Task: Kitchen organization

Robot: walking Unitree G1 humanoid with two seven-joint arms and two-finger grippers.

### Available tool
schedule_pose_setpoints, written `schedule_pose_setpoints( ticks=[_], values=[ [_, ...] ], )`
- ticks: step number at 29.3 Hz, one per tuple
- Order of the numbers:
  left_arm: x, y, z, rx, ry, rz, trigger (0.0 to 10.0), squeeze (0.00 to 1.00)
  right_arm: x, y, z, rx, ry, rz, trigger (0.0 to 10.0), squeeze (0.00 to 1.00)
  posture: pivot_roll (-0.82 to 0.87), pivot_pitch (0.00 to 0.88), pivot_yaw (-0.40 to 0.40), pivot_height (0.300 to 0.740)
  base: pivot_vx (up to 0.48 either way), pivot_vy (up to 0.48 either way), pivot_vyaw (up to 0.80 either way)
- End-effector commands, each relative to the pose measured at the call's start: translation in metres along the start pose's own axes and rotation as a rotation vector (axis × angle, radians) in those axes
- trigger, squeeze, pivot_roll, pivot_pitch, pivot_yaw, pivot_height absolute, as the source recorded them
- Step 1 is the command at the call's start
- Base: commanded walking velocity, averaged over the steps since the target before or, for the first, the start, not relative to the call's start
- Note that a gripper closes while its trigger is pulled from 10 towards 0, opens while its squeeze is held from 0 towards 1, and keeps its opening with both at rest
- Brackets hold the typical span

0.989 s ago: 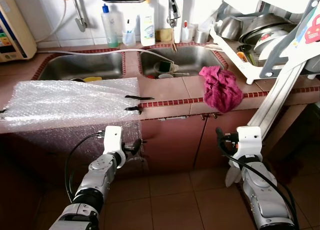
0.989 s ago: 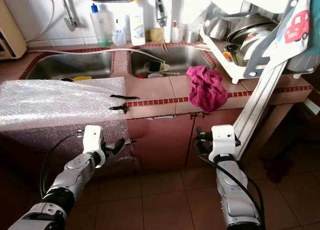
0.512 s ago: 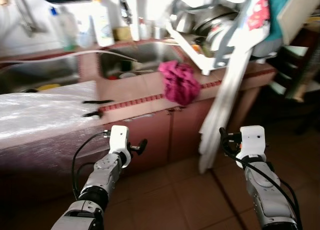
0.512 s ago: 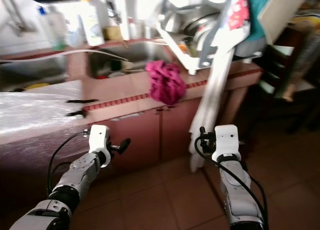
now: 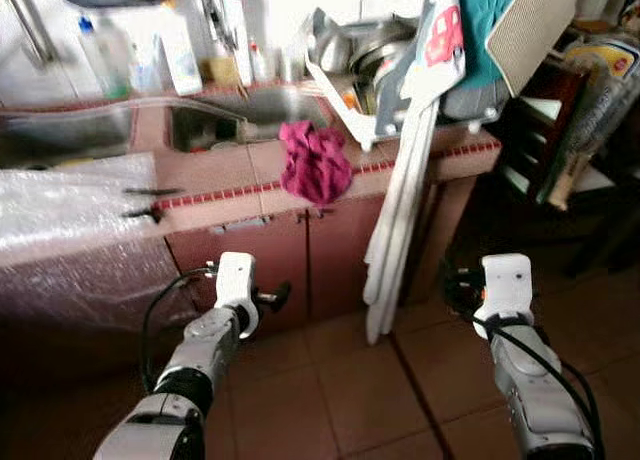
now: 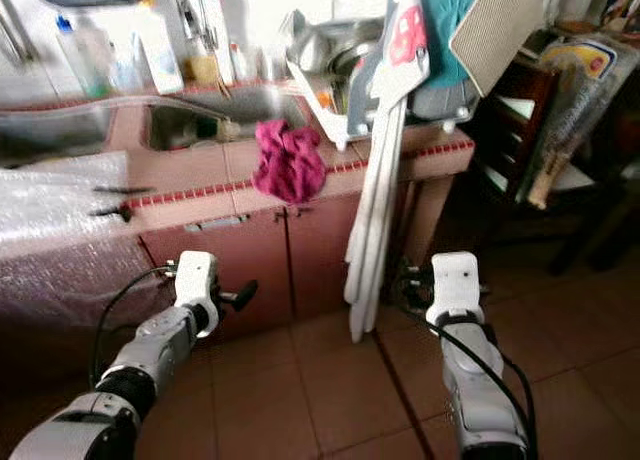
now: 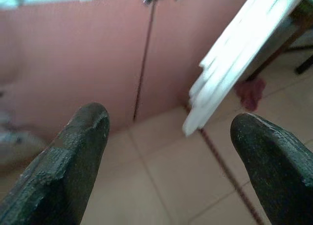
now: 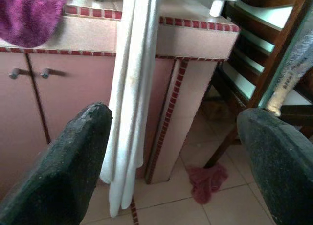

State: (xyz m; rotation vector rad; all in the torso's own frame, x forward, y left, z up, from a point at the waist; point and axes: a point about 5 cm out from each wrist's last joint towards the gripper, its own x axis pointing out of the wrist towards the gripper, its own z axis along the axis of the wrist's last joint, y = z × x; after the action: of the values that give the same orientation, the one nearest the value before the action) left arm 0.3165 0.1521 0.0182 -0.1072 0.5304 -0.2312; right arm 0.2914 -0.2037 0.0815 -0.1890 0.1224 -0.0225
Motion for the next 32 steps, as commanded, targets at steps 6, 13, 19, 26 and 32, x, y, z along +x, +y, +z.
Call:
schedule_pose_setpoints(
  ticks=[6,13,19,26,32],
  values=[
    [-0.003,0.011,-0.012,0.03,0.08,0.062,10.0,0.0,0.02,0.001,0.01,-0.01,-0.015,0.025,10.0,0.0,-0.07,0.0,0.046,0.74,0.0,0.0,0.0],
    [-0.009,0.021,-0.03,0.046,0.153,0.132,10.0,0.0,0.03,0.014,0.004,-0.024,0.024,0.085,10.0,0.0,-0.08,0.0,0.052,0.74,0.0,0.0,0.0],
    [-0.017,0.024,-0.053,0.105,0.244,0.169,10.0,0.0,0.029,0.019,-0.031,-0.073,0.16,0.098,10.0,0.0,-0.09,0.0,0.054,0.74,0.0,0.0,0.0],
    [-0.029,0.032,-0.079,0.294,0.359,0.226,10.0,0.0,0.002,0.013,-0.09,0.036,0.466,-0.008,10.0,0.0,-0.09,0.0,0.04,0.74,0.0,0.0,0.0],
    [-0.034,0.03,-0.093,0.244,0.399,0.251,10.0,0.0,-0.025,0.014,-0.123,0.028,0.639,-0.006,10.0,0.0,-0.09,0.0,0.03,0.74,0.0,0.0,-0.26]
  ],
)
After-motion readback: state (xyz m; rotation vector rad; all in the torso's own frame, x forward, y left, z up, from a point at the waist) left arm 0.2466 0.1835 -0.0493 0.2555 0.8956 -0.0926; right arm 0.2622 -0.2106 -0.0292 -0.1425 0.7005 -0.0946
